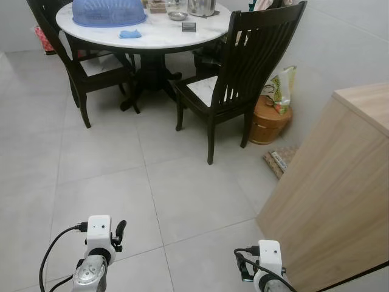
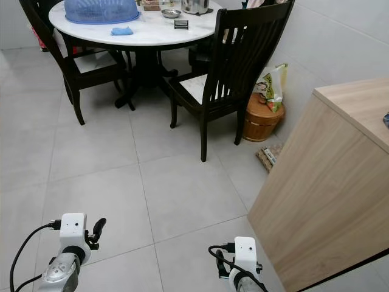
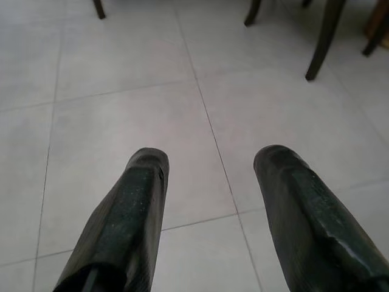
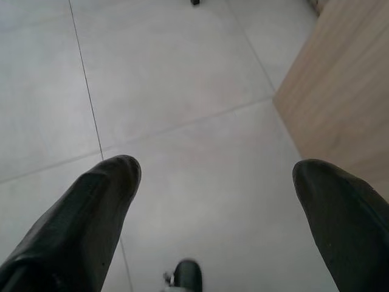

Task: Restocking fridge

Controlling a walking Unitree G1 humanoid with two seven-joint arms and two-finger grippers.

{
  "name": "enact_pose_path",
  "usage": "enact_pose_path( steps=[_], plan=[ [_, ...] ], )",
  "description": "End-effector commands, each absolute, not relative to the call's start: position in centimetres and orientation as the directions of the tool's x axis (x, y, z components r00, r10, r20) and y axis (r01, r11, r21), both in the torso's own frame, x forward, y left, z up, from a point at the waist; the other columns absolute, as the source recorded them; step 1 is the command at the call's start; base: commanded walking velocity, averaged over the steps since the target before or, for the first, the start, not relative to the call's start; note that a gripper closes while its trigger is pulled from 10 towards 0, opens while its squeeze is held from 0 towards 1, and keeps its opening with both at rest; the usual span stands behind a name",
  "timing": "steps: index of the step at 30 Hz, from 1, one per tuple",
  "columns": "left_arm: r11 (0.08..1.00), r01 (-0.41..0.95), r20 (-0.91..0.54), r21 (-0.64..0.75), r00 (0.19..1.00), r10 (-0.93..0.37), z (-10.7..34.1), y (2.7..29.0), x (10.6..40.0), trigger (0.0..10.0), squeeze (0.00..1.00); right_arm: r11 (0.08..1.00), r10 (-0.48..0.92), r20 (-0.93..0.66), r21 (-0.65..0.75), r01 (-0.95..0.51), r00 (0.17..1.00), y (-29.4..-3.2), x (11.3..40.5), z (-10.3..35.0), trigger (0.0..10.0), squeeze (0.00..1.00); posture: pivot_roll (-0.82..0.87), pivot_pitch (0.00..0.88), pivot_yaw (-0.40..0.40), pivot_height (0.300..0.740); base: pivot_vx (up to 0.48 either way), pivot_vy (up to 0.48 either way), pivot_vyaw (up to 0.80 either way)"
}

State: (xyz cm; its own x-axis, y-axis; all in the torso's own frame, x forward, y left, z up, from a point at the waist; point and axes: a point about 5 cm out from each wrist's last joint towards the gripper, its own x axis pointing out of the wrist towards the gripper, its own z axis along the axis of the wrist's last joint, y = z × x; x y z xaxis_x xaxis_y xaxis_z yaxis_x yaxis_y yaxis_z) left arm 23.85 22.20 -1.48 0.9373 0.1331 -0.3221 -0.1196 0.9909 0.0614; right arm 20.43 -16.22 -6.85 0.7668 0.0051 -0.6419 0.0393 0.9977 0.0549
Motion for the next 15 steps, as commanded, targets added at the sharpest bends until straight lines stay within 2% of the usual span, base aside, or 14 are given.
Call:
enact_pose_path(
  steps=[1, 5, 6, 7, 8, 9, 15],
  plan=[
    [0.989, -0.138, -0.261, 0.05, 0.954, 0.147, -0.4, 22.5, 24.2, 10.0, 0.0, 0.998, 0.007, -0.607, 0.047, 0.028, 0.795, -16.3, 20.8, -6.5, 10.0, 0.0, -0.1, 0.0, -0.048, 0.74, 0.0, 0.0, 0.0],
    [0.99, -0.131, -0.188, 0.06, 0.972, 0.14, 1.2, 22.6, 24.8, 10.0, 0.0, 0.997, 0.016, -0.548, 0.071, 0.027, 0.836, -16.3, 21.2, -5.9, 10.0, 0.0, -0.08, 0.0, -0.041, 0.74, 0.0, 0.0, 0.0],
    [0.99, -0.127, -0.16, 0.066, 0.978, 0.136, 1.9, 22.5, 25.1, 10.0, 0.0, 0.997, 0.009, -0.446, 0.07, 0.024, 0.895, -17.0, 23.6, -4.0, 10.0, 0.0, -0.08, 0.0, -0.042, 0.74, 0.0, 0.0, 0.0],
    [0.99, -0.122, -0.133, 0.069, 0.982, 0.13, 2.6, 22.5, 25.3, 10.0, 0.0, 0.999, -0.004, -0.235, 0.034, 0.012, 0.972, -18.7, 28.6, 1.0, 10.0, 0.0, -0.07, 0.0, -0.043, 0.74, 0.0, 0.0, 0.0],
    [0.99, -0.122, -0.133, 0.069, 0.982, 0.13, 2.6, 22.5, 25.3, 10.0, 0.0, 0.999, -0.004, -0.235, 0.034, 0.012, 0.972, -18.7, 28.6, 1.0, 10.0, 0.0, -0.07, 0.0, -0.043, 0.74, 0.0, 0.0, 0.0],
    [0.99, -0.123, -0.094, 0.073, 0.987, 0.13, 3.6, 22.5, 25.7, 10.0, 0.0, 0.999, -0.011, -0.1, 0.029, 0.014, 0.995, -19.4, 30.7, 4.1, 10.0, 0.0, -0.06, 0.0, -0.045, 0.74, 0.0, 0.0, 0.0],
    [0.985, -0.158, -0.028, 0.061, 0.987, 0.16, 5.6, 22.5, 25.4, 10.0, 0.0, 1.0, -0.02, 0.018, 0.004, 0.02, 1.0, -20.2, 30.8, 6.2, 10.0, 0.0, -0.07, 0.0, -0.037, 0.74, 0.0, 0.0, 0.0]
  ],
)
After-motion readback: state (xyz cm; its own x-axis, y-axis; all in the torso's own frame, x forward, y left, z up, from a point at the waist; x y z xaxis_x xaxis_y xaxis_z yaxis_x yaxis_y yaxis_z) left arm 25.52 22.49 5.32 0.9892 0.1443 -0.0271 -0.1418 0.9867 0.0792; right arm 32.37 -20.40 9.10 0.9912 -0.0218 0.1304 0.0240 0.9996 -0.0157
